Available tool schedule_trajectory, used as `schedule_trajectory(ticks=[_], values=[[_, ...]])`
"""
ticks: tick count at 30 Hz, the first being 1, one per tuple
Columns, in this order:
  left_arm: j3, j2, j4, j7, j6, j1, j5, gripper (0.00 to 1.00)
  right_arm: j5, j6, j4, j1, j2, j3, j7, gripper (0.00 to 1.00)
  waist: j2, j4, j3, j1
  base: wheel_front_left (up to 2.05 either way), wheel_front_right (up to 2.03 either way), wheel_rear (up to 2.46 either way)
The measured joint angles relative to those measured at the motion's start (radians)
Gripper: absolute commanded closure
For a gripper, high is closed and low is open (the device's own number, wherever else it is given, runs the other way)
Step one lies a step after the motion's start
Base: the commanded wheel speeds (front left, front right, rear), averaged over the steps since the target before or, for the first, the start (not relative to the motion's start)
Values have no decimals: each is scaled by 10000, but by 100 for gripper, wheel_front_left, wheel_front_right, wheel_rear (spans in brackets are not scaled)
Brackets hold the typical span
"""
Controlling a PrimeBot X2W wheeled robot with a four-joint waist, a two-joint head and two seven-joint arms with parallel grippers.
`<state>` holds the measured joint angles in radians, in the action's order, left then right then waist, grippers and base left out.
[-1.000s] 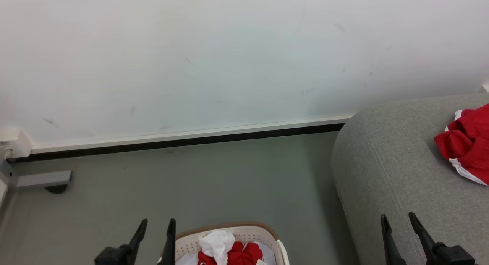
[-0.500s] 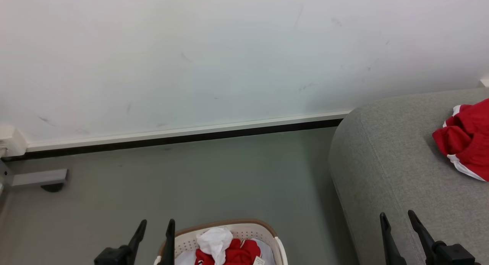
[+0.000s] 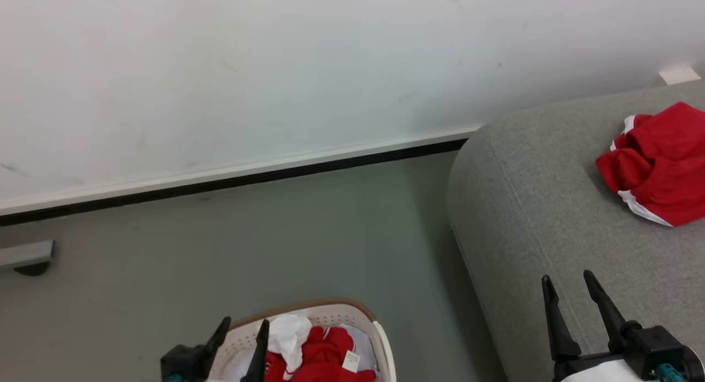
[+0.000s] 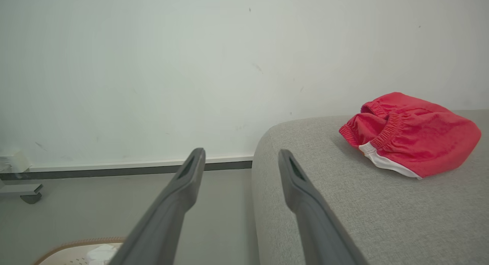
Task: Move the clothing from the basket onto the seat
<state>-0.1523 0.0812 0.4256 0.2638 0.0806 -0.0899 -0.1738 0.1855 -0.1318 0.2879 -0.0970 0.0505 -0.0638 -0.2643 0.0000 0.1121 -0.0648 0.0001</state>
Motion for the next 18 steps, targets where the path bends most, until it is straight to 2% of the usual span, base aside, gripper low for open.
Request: schedule_trajectory(ticks=[18], values=[[-1530, 591, 4447, -1791, 293, -2911, 1151, 0, 571, -2, -1193, -1240, 0, -334, 0, 0, 0, 1606, -2391, 2, 0, 0, 0]])
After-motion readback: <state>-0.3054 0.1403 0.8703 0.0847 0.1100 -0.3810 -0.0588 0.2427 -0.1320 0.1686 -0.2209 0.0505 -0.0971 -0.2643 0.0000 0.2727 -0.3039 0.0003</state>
